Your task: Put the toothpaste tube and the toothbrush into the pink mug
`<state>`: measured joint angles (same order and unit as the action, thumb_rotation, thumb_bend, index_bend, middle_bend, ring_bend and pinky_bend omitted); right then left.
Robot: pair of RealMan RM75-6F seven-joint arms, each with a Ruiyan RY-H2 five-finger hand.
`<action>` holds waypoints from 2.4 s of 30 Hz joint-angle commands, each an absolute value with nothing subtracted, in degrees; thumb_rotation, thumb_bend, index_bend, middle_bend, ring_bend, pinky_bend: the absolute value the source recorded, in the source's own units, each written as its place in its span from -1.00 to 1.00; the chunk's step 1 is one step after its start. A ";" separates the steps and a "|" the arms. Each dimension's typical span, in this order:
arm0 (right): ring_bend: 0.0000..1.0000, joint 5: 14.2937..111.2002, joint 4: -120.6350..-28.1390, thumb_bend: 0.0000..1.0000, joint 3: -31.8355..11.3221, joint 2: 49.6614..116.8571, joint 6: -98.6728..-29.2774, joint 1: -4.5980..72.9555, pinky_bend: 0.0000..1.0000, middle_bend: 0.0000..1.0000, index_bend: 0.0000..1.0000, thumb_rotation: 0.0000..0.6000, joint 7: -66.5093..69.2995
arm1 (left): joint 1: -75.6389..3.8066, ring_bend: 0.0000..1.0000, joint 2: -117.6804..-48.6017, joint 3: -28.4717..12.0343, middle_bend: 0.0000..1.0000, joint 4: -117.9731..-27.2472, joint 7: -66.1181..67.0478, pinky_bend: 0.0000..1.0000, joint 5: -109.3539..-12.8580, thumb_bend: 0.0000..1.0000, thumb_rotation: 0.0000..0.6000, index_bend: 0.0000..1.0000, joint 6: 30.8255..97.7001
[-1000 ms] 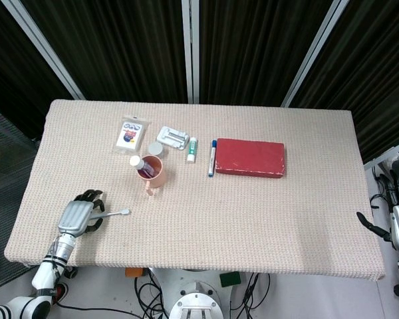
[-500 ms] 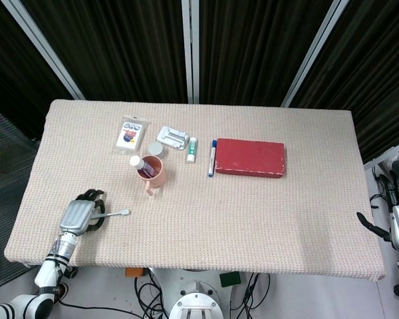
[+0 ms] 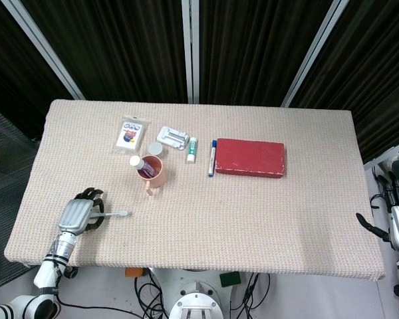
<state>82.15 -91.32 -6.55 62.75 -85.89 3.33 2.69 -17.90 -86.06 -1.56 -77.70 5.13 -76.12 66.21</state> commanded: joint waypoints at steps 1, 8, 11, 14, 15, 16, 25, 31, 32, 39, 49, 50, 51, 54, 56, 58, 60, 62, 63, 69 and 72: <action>-1.00 82.17 -91.30 0.01 -6.55 62.69 -85.93 3.29 -1.00 -1.00 -1.00 0.66 2.80 | -17.50 -0.74 -85.18 -2.31 -0.51 -78.84 3.14 -0.45 -76.26 -0.30 1.00 0.21 67.16; -1.00 82.16 -91.10 0.01 -6.62 62.81 -85.94 3.32 -1.00 -1.00 -1.00 0.65 3.10 | -17.47 -0.70 -79.80 -3.50 -0.45 -84.36 -5.40 -0.39 -76.64 -0.30 1.00 0.30 66.22; -1.00 82.25 -91.12 0.01 -6.66 62.85 -86.04 3.32 -1.00 -1.00 -1.00 0.65 3.16 | -17.67 -0.67 -76.84 -4.30 -0.43 -86.75 -9.68 -0.36 -76.97 -0.30 1.00 0.35 65.78; -1.00 82.32 -91.14 0.01 -6.73 62.87 -86.16 3.34 -1.00 -1.00 -1.00 0.66 3.23 | -17.93 -0.66 -73.82 -5.25 -0.42 -88.78 -13.30 -0.36 -77.07 -0.30 1.00 0.39 65.40; -1.00 82.34 -91.13 0.01 -6.75 62.87 -86.21 3.33 -1.00 -1.00 -1.00 0.66 3.29 | -17.99 -0.66 -72.68 -5.62 -0.41 -89.49 -14.44 -0.35 -77.15 -0.30 1.00 0.40 65.44; -1.00 82.34 -91.11 0.01 -6.78 62.88 -86.22 3.34 -1.00 -1.00 -1.00 0.66 3.31 | -18.02 -0.66 -71.86 -5.90 -0.41 -90.03 -15.28 -0.35 -77.24 -0.30 1.00 0.41 65.51; -1.00 82.37 -91.02 0.01 -6.87 63.01 -86.22 3.44 -1.00 -1.00 -1.00 0.65 3.37 | -18.21 -0.46 -64.48 -9.64 -0.12 -96.58 -28.86 -0.09 -77.66 -0.30 1.00 0.46 66.18; -1.00 83.03 -91.21 0.01 -6.82 62.70 -86.24 3.66 -1.00 -1.00 -1.00 0.66 3.40 | -19.77 -0.45 -60.85 -12.96 -0.08 -98.94 -35.04 -0.07 -78.24 -0.30 1.00 0.47 66.49; -1.00 83.08 -91.28 0.01 -6.82 62.70 -86.31 3.65 -1.00 -1.00 -1.00 0.66 3.34 | -20.25 -0.45 -60.75 -13.85 -0.08 -99.22 -35.02 -0.07 -77.99 -0.30 1.00 0.47 66.90; -1.00 82.71 -91.15 0.00 -6.76 63.02 -86.01 3.71 -1.00 -1.00 -1.00 0.66 2.89 | -24.81 -0.45 -61.81 -18.86 -0.09 -101.27 -38.01 -0.12 -74.31 -0.30 1.00 0.48 64.45; -1.00 82.15 -90.75 0.00 -6.86 63.14 -85.39 3.93 -1.00 -1.00 -1.00 0.65 2.91 | -32.16 -0.53 -69.14 -22.22 -0.15 -96.74 -47.79 -0.26 -68.10 -0.30 1.00 0.51 55.14; -1.00 82.13 -90.75 0.00 -6.87 63.11 -85.38 3.94 -1.00 -1.00 -1.00 0.65 2.95 | -32.68 -0.53 -70.10 -22.37 -0.15 -95.90 -48.25 -0.27 -67.79 -0.30 1.00 0.51 54.72; -1.00 82.12 -90.73 0.00 -6.88 63.08 -85.37 3.94 -1.00 -1.00 -1.00 0.65 2.99 | -33.33 -0.53 -71.31 -22.51 -0.15 -94.84 -48.58 -0.28 -67.39 -0.30 1.00 0.51 54.25; -1.00 81.93 -90.77 0.00 -6.90 62.97 -85.31 3.89 -1.00 -1.00 -1.00 0.65 3.20 | -34.70 -0.53 -73.76 -22.92 -0.15 -93.10 -49.39 -0.28 -65.64 -0.30 1.00 0.52 52.66; -1.00 81.93 -90.84 0.00 -6.95 62.89 -85.40 3.85 -1.00 -1.00 -1.00 0.66 3.43 | -35.37 -0.53 -74.73 -23.41 -0.15 -92.83 -50.00 -0.28 -63.92 -0.30 1.00 0.52 51.42; -1.00 81.96 -90.68 0.00 -6.93 62.83 -85.39 3.84 -1.00 -1.00 -1.00 0.66 3.61 | -36.14 -0.53 -75.55 -23.57 -0.15 -92.40 -49.55 -0.28 -62.87 -0.30 1.00 0.52 50.31; -1.00 81.75 -90.60 0.00 -6.89 62.72 -85.03 3.90 -1.00 -1.00 -1.00 0.66 3.65 | -36.68 -0.53 -76.56 -23.45 -0.15 -91.89 -48.57 -0.30 -62.10 -0.30 1.00 0.53 49.83; -1.00 81.61 -90.50 0.00 -6.87 62.74 -84.78 3.96 -1.00 -1.00 -1.00 0.66 3.72 | -36.95 -0.53 -77.44 -23.03 -0.15 -91.51 -47.79 -0.31 -61.77 -0.30 1.00 0.53 49.46; -1.00 81.57 -90.49 0.00 -6.90 62.78 -84.74 3.99 -1.00 -1.00 -1.00 0.66 3.72 | -37.04 -0.53 -78.07 -22.64 -0.15 -91.16 -47.28 -0.31 -61.64 -0.30 1.00 0.53 49.28; -1.00 81.45 -90.24 0.00 -6.78 63.09 -84.72 3.92 -1.00 -1.00 -1.00 0.66 3.62 | -37.20 -0.55 -80.89 -21.63 -0.15 -88.77 -46.11 -0.33 -61.22 -0.30 1.00 0.53 48.72; -1.00 81.37 -90.19 0.00 -6.73 63.16 -84.71 3.85 -1.00 -1.00 -1.00 0.66 3.54 | -37.13 -0.55 -81.69 -21.52 -0.15 -87.61 -45.92 -0.33 -61.36 -0.30 1.00 0.53 48.61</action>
